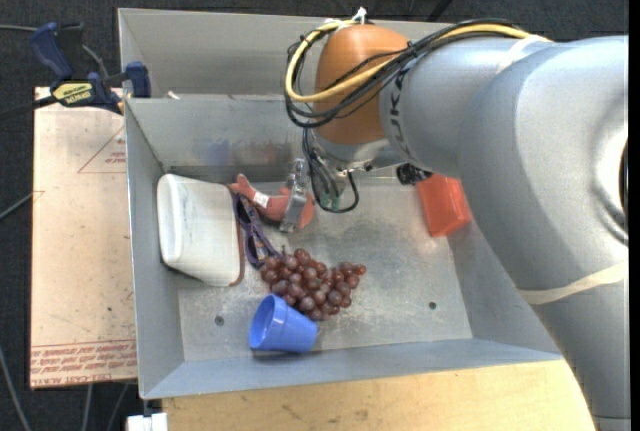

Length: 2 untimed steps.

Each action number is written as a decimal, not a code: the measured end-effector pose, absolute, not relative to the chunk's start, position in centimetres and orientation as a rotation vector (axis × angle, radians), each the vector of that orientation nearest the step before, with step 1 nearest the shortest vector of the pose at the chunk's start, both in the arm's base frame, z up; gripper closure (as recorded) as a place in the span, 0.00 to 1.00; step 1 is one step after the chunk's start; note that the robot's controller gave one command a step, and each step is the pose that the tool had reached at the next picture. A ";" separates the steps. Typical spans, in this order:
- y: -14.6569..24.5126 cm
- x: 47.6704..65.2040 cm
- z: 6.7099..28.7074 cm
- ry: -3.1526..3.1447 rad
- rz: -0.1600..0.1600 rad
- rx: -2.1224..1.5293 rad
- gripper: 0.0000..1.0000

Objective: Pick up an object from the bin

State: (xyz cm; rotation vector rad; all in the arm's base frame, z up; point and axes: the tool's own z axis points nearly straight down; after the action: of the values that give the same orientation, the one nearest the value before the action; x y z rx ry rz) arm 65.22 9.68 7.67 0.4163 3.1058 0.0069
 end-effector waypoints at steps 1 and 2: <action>9.7 65.0 9.6 3.113 0.004 0.417 1.00; 9.7 65.2 11.9 3.105 0.008 0.416 1.00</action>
Offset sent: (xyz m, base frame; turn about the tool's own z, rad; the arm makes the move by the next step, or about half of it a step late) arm -0.0003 -0.0001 0.0436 0.0000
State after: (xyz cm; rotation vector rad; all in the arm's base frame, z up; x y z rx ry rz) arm 65.23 9.67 11.88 0.4157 3.1052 0.0076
